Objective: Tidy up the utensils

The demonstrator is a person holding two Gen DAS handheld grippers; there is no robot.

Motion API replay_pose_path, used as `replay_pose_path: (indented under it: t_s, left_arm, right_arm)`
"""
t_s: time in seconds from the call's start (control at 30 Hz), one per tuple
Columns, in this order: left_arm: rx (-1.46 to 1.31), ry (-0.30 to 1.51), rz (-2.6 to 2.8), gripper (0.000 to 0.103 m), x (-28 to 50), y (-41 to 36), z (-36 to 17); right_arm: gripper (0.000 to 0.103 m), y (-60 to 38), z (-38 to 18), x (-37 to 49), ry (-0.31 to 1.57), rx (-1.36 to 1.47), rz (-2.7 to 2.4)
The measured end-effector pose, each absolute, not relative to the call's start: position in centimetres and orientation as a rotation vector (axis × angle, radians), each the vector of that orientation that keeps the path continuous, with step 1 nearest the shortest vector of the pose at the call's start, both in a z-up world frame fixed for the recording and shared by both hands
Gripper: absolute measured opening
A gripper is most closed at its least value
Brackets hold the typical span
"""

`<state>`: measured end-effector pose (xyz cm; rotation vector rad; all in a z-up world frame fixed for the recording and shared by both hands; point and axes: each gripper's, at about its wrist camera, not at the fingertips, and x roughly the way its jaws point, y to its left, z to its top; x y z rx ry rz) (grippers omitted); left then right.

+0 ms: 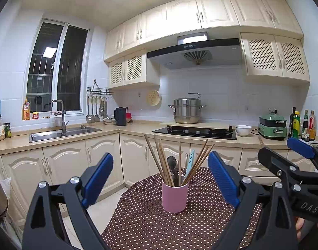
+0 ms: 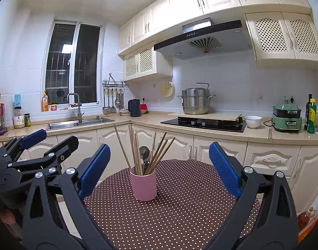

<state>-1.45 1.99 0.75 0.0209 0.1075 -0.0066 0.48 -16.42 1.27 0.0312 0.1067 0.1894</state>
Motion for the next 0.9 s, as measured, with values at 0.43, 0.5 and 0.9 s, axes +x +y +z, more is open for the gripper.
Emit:
replay_pose_path:
  t_s: [0.43, 0.5, 0.9]
  left_arm:
    - [0.02, 0.109, -0.007, 0.091, -1.45, 2.0, 0.79]
    - [0.021, 0.11, -0.006, 0.091, -1.43, 2.0, 0.8]
    - [0.018, 0.122, -0.002, 0.091, -1.23, 2.11, 0.17]
  right_arm:
    - [0.094, -16.41, 1.19, 0.45, 0.109, 0.034, 0.19]
    - [0.094, -16.34, 1.15, 0.41, 0.11, 0.034, 0.189]
    - [0.094, -15.9, 0.7, 0.48, 0.125, 0.035, 0.188]
